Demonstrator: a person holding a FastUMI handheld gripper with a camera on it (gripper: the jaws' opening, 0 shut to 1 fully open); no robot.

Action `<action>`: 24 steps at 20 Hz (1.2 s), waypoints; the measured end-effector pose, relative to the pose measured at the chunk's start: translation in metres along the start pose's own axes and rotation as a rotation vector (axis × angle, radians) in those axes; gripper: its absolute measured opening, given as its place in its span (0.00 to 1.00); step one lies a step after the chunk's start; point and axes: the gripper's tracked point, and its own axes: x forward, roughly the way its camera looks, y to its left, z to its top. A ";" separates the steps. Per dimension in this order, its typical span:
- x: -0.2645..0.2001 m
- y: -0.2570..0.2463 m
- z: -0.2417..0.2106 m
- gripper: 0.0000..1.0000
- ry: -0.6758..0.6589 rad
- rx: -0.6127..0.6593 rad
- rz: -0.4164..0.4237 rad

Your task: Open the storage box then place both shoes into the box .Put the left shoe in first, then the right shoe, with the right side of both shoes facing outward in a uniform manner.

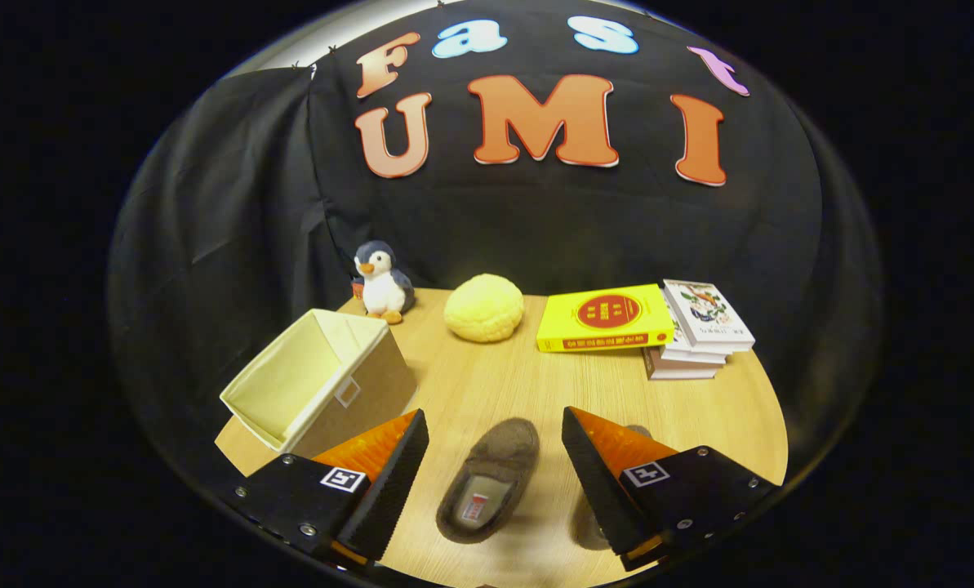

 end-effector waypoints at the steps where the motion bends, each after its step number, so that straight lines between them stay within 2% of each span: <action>1: 0.004 -0.002 -0.013 0.99 0.035 0.007 -0.003; 8: 0.045 -0.009 -0.089 0.97 0.232 0.041 -0.019; 12: 0.063 -0.010 -0.117 0.91 0.309 0.029 -0.028; 16: 0.085 -0.016 -0.134 0.78 0.348 0.058 -0.067; 20: 0.102 -0.024 -0.149 0.58 0.380 0.105 -0.106; 21: 0.107 -0.022 -0.150 0.52 0.377 0.120 -0.098; 24: 0.116 -0.021 -0.146 0.40 0.364 0.143 -0.098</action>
